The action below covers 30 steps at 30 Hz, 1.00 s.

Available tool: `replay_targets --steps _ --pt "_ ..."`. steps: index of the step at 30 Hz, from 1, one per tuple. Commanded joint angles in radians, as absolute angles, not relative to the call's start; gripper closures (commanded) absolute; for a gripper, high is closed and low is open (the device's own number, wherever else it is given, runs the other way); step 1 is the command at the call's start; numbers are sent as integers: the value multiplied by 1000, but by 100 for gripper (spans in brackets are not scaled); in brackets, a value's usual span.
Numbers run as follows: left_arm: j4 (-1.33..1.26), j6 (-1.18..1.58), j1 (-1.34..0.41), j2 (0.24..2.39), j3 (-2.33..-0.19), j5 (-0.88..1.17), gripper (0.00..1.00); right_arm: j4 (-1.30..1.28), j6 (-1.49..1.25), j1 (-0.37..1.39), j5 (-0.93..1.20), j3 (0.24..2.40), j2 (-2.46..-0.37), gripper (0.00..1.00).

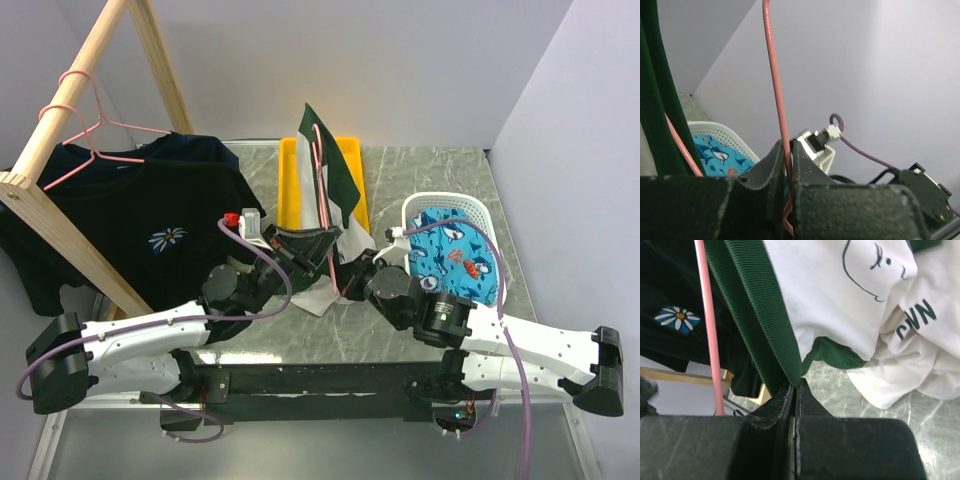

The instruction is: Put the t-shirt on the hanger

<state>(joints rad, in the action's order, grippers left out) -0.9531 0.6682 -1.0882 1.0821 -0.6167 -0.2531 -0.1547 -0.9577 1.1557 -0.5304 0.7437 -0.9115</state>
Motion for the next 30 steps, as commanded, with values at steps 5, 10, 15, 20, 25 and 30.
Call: replay_targets --steps 5,10,15,20,25,30 --pt "-1135 603 -1020 1129 -762 -322 99 -308 -1003 1252 -643 707 -856 100" --pt "-1118 606 -976 1181 -796 -288 99 -360 -1003 1272 -669 726 -830 100" --pt "-1115 612 -939 1222 -811 -281 99 -379 -969 1278 -632 752 -842 100" --pt "-1088 588 -927 1252 -844 -272 99 -416 -953 1293 -637 785 -864 100" --pt "-1078 584 -925 1256 -819 -247 99 -436 -914 1293 -632 842 -841 100" --pt "-1017 577 -925 1215 -795 -181 99 -540 -865 1292 -629 975 -871 100"
